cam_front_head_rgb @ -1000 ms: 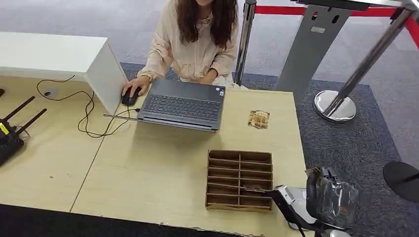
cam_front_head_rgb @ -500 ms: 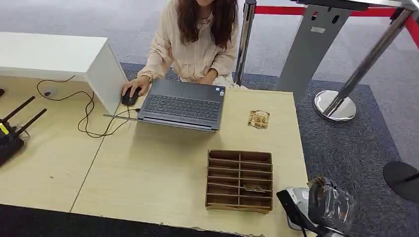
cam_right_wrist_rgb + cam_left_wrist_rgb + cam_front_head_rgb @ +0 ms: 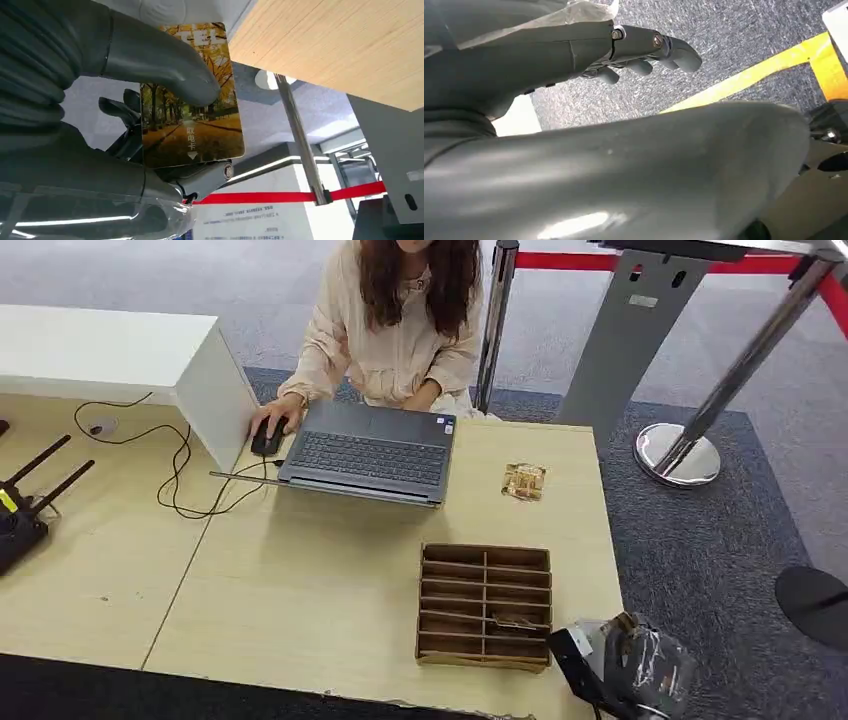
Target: Pass the card to the sensor for recognition and then transmit it.
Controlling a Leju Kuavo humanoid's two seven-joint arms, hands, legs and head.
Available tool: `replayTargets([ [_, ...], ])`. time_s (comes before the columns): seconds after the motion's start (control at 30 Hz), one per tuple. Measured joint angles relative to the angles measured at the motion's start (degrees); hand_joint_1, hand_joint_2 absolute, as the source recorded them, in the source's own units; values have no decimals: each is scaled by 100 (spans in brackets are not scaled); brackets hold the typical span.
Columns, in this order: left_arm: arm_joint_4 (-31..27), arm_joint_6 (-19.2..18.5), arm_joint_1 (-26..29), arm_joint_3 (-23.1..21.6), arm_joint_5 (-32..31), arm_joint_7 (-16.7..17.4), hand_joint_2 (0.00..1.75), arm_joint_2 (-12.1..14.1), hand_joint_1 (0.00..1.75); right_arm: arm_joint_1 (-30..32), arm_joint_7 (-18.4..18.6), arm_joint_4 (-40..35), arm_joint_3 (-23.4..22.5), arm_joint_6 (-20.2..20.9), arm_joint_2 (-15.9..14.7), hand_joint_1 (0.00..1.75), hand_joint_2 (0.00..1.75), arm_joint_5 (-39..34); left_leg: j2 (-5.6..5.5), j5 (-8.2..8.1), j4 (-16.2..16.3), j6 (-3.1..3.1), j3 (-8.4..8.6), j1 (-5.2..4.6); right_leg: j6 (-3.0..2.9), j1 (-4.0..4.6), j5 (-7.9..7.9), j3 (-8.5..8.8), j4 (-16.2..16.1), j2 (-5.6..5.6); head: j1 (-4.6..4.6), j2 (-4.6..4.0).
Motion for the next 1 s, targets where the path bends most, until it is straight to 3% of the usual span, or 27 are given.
replayTargets([
  [0.33,0,2,1,0,0,-42,0,0,0,-54,-20,87,-55,-31,54,175,175,-13,0,0,0,0,7,0,0,-1,0,8,0,0,0,0],
  [0.5,0,2,1,-2,0,-52,0,0,0,-61,-201,125,-144,-31,109,175,175,-2,0,0,0,0,7,-1,0,-1,0,9,0,0,0,0],
  [0.67,0,2,1,0,-2,-63,0,0,0,-67,-827,88,-334,-33,238,175,175,-299,-1,0,0,0,7,-1,0,-1,0,11,0,0,0,0],
  [0.8,0,9,1,0,-2,-81,0,0,0,-114,-1533,-366,-459,-37,437,175,175,-588,0,0,0,0,8,-1,0,0,1,10,0,0,0,0],
  [0.9,0,18,2,0,-13,-96,0,0,0,-200,-1552,-975,-427,-39,538,175,175,-656,-1,1,0,0,7,0,0,0,1,12,1,0,-2,0],
  [1.0,0,24,-1,0,-15,-116,0,0,0,-357,-1290,-1507,-212,-39,525,175,175,-337,0,1,0,-1,8,0,0,1,1,14,1,0,0,0],
])
